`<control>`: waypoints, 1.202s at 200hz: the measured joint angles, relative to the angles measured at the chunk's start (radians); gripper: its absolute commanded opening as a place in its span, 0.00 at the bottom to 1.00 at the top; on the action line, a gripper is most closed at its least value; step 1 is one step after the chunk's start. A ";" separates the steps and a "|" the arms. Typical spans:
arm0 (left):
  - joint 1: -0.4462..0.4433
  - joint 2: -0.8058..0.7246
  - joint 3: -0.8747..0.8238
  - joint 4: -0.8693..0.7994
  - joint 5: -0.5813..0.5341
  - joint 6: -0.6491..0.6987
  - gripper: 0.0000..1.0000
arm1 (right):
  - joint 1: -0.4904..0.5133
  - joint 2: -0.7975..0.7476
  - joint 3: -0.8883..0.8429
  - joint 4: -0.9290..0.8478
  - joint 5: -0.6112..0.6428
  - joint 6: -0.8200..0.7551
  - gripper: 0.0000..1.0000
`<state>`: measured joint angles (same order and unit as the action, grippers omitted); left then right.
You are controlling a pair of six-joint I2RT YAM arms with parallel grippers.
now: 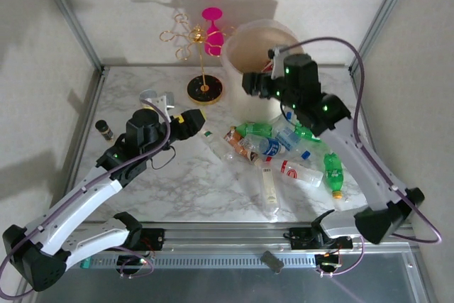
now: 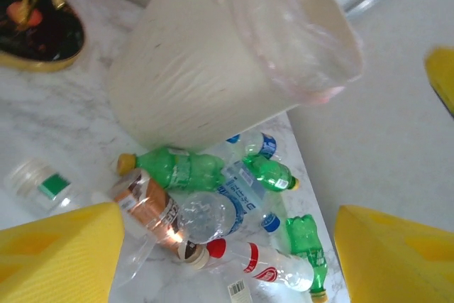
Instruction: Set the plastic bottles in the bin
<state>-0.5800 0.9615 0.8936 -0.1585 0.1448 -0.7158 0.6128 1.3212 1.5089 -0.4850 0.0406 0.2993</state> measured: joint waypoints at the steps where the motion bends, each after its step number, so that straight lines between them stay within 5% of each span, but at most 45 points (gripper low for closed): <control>1: 0.000 0.000 -0.001 0.000 -0.002 -0.003 0.78 | 0.004 -0.007 -0.011 0.003 0.002 0.001 0.73; 44: 0.000 0.036 -0.060 -0.064 -0.097 -0.204 0.80 | 0.060 -0.209 -0.305 0.029 0.055 0.050 0.72; 98: 0.000 0.267 -0.055 -0.089 -0.089 -0.344 0.87 | 0.067 -0.400 -0.524 0.024 0.126 0.103 0.73; 166: 0.000 0.620 0.141 -0.117 -0.035 -0.396 0.94 | 0.067 -0.496 -0.567 0.013 0.155 0.117 0.73; 240: 0.000 0.853 0.255 -0.160 -0.024 -0.441 0.88 | 0.067 -0.580 -0.583 -0.018 0.222 0.116 0.74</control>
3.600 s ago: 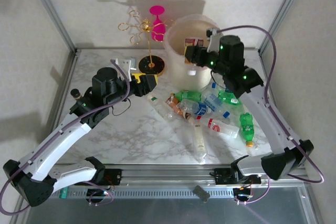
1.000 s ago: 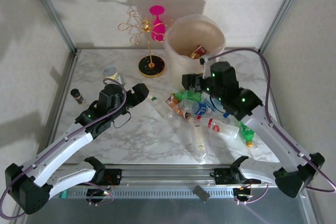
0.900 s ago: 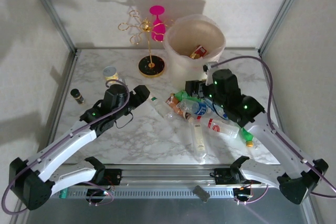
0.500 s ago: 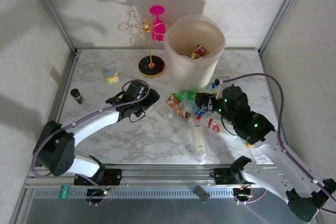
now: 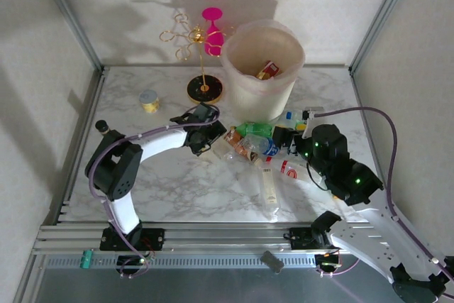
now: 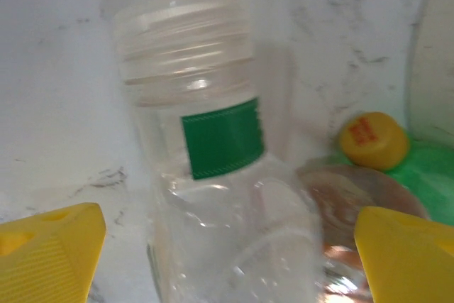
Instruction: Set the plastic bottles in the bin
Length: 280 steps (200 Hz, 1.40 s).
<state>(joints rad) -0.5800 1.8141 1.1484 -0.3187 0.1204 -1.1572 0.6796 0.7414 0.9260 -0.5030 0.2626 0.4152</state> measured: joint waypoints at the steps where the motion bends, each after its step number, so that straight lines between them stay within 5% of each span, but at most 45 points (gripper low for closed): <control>1: 0.000 0.002 0.000 0.000 0.000 0.000 0.87 | 0.000 0.000 0.000 0.000 0.000 0.000 0.74; 114: 0.001 0.018 -0.038 0.006 0.008 -0.010 0.56 | 0.000 0.050 -0.016 -0.017 -0.001 -0.003 0.74; 209: 0.001 -0.244 -0.148 -0.020 -0.032 0.060 0.54 | 0.000 0.053 -0.009 -0.011 -0.064 0.031 0.73; 280: -0.001 -0.554 -0.218 0.053 -0.034 0.194 0.56 | 0.009 0.140 -0.012 0.117 -0.373 0.065 0.81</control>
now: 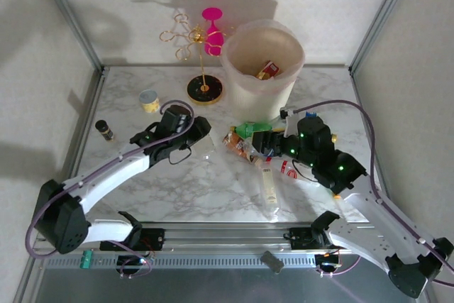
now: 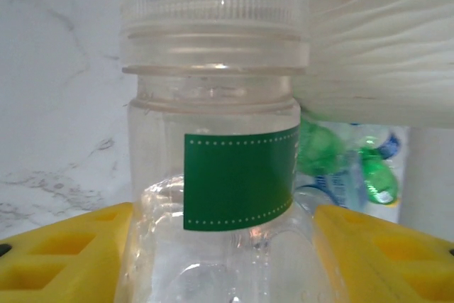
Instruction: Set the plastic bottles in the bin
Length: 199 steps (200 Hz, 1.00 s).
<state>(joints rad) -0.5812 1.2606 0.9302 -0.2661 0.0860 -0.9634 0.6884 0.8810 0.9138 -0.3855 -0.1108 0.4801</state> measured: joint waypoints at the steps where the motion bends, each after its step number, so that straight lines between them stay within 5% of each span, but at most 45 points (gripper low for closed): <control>1: 0.000 -0.002 -0.001 0.001 0.000 0.000 0.56 | 0.001 0.002 0.000 0.002 -0.003 0.000 0.81; 46: -0.015 -0.122 -0.035 0.064 0.021 0.019 0.56 | 0.101 0.123 0.005 0.108 -0.105 0.040 0.88; 113: -0.050 -0.192 -0.045 0.117 0.050 0.024 0.56 | 0.117 0.329 0.095 0.181 -0.171 0.064 0.92; 199: -0.065 -0.216 -0.045 0.110 0.048 0.048 0.56 | 0.144 0.442 0.158 0.255 -0.270 0.066 0.83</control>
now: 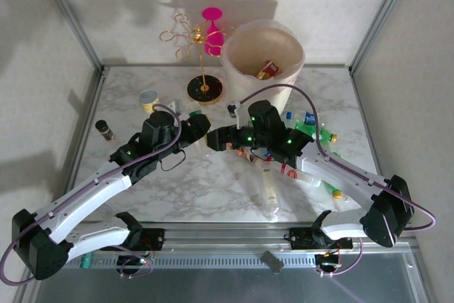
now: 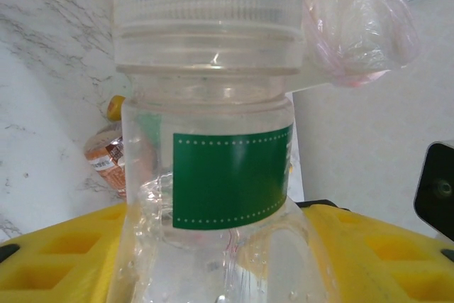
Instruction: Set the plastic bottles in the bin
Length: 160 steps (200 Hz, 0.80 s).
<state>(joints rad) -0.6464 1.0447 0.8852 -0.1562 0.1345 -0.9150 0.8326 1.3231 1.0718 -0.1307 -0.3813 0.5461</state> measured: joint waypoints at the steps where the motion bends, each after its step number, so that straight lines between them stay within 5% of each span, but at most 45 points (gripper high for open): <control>1: 0.000 0.000 0.000 0.000 0.000 0.000 0.56 | 0.001 0.001 0.000 0.001 -0.002 0.000 0.82; 81: 0.000 -0.007 -0.001 -0.004 -0.004 0.003 0.56 | 0.017 0.015 0.004 0.032 -0.018 -0.002 0.70; 132: -0.001 -0.020 -0.001 0.005 0.001 0.004 0.56 | 0.039 0.020 0.002 0.047 -0.043 0.000 0.74; 160: -0.001 -0.021 -0.001 0.005 0.006 0.006 0.56 | 0.049 0.023 -0.006 0.053 -0.039 -0.002 0.66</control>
<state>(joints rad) -0.6476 1.0233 0.8841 -0.1509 0.1410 -0.9085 0.8818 1.3457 1.0657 -0.0776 -0.4198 0.5438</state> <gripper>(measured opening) 0.565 0.709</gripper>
